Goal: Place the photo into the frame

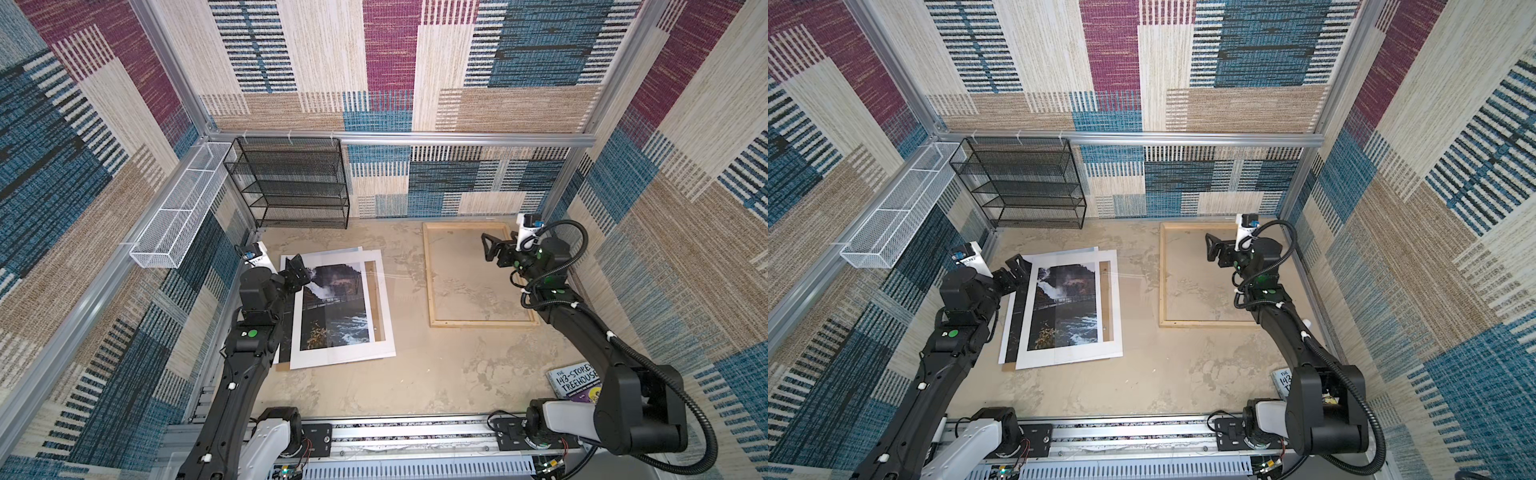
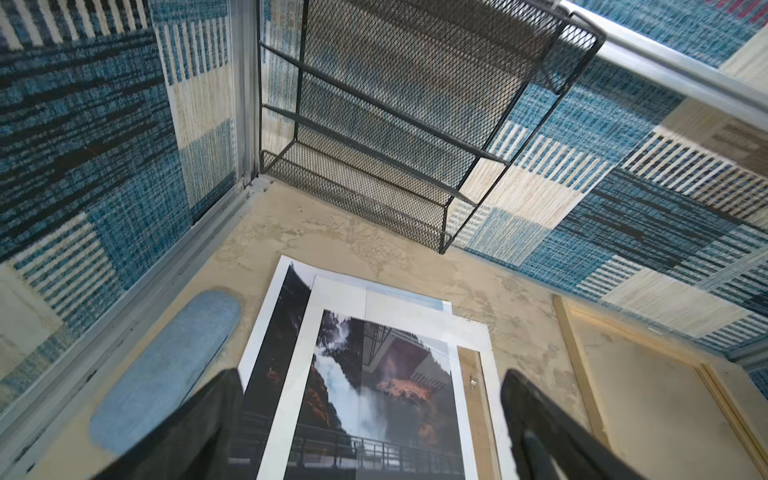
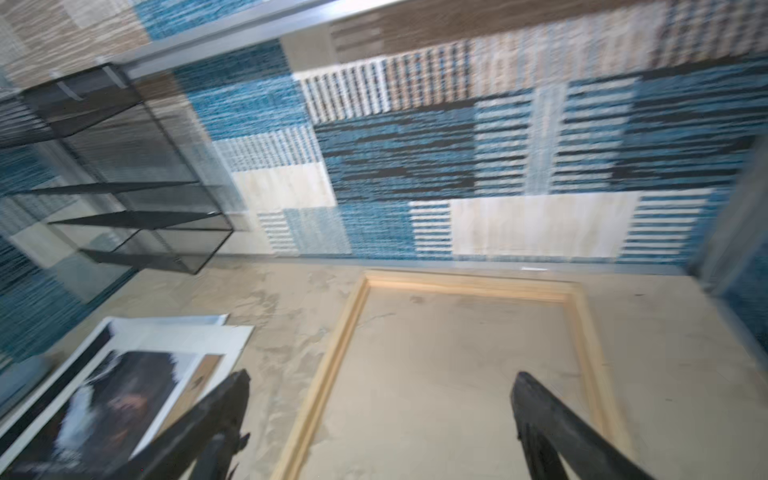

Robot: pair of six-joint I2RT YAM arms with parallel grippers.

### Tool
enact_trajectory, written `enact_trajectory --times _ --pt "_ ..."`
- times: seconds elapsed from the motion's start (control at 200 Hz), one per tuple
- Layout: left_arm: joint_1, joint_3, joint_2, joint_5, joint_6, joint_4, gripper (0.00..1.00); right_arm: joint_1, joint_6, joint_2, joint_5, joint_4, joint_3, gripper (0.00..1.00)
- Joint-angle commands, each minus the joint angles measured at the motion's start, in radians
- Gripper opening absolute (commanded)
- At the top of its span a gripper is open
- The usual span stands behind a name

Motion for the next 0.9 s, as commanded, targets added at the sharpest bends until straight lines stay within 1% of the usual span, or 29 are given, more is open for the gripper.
enact_trajectory --times 0.0,0.05,0.09,0.205,0.371,0.446,0.576,0.676,0.736,0.796,0.891 --pt "-0.013 0.036 0.013 0.037 -0.097 -0.263 0.99 0.077 0.063 0.039 -0.108 -0.209 0.068 1.00" --pt "-0.025 0.031 0.018 0.046 -0.110 -0.295 0.99 0.106 0.105 0.080 -0.144 -0.231 0.100 1.00" --pt "-0.033 0.020 0.019 0.049 -0.120 -0.313 0.99 0.136 0.122 0.113 -0.148 -0.252 0.124 1.00" --pt "-0.051 -0.028 0.024 0.039 -0.150 -0.340 0.99 0.239 0.141 0.203 -0.095 -0.299 0.171 1.00" --pt "-0.075 -0.060 0.054 0.045 -0.175 -0.360 0.99 0.345 0.206 0.323 -0.067 -0.310 0.205 0.98" --pt "-0.089 -0.060 0.077 0.069 -0.170 -0.359 0.99 0.388 0.232 0.381 -0.035 -0.331 0.244 0.98" --pt "-0.107 -0.032 0.136 0.152 -0.126 -0.340 0.99 0.435 0.263 0.491 -0.008 -0.367 0.319 0.97" --pt "-0.115 0.001 0.199 0.135 -0.138 -0.358 0.99 0.463 0.275 0.590 0.002 -0.429 0.410 0.96" --pt "-0.117 0.024 0.241 0.127 -0.136 -0.381 0.99 0.480 0.281 0.642 0.029 -0.472 0.467 0.95" --pt "-0.117 0.040 0.280 0.093 -0.160 -0.412 0.99 0.495 0.287 0.680 0.063 -0.502 0.509 0.95" --pt "-0.117 0.035 0.331 0.121 -0.192 -0.402 0.99 0.511 0.292 0.720 0.122 -0.547 0.562 0.95"
